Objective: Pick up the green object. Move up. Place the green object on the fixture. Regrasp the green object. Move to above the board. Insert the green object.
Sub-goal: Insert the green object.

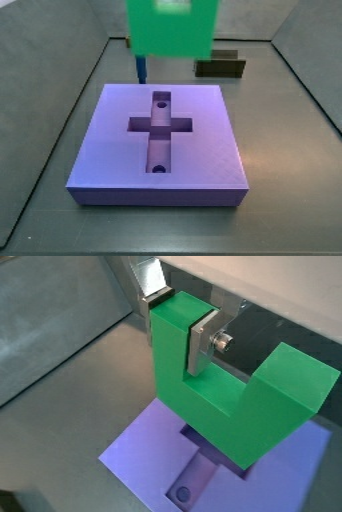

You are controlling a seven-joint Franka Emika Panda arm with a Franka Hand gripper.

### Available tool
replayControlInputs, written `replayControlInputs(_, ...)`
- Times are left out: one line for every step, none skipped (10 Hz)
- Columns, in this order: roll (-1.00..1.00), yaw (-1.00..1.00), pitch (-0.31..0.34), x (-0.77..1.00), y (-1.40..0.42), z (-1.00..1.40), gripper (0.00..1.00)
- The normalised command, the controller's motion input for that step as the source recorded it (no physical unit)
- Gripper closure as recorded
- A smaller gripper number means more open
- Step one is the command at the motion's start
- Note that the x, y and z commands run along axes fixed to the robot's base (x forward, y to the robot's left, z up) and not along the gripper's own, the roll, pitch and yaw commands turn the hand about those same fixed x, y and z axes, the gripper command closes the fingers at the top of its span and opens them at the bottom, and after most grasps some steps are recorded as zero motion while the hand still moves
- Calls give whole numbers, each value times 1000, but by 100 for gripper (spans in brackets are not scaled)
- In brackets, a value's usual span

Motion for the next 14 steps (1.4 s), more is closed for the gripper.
replayControlInputs(36, 54, -89, 240, -69, -789, 100)
replayControlInputs(90, 0, -97, 314, -120, -829, 100)
replayControlInputs(174, 26, -99, 134, -160, -811, 100)
replayControlInputs(236, 91, -59, 6, -169, -654, 100)
replayControlInputs(106, 89, 0, 69, -3, -280, 100)
replayControlInputs(93, 126, 0, 0, -26, -214, 100)
replayControlInputs(0, 123, -10, 83, -46, -266, 100)
replayControlInputs(0, 74, -10, 0, -60, -186, 100)
replayControlInputs(-81, 114, -61, -40, -111, -249, 100)
replayControlInputs(-146, 83, -64, 0, -80, -271, 100)
replayControlInputs(-54, 51, -30, -29, -63, -183, 100)
replayControlInputs(-51, 60, -56, -43, -57, -120, 100)
replayControlInputs(-77, 43, -70, -57, -11, -54, 100)
replayControlInputs(-40, 71, -74, -134, -3, 0, 100)
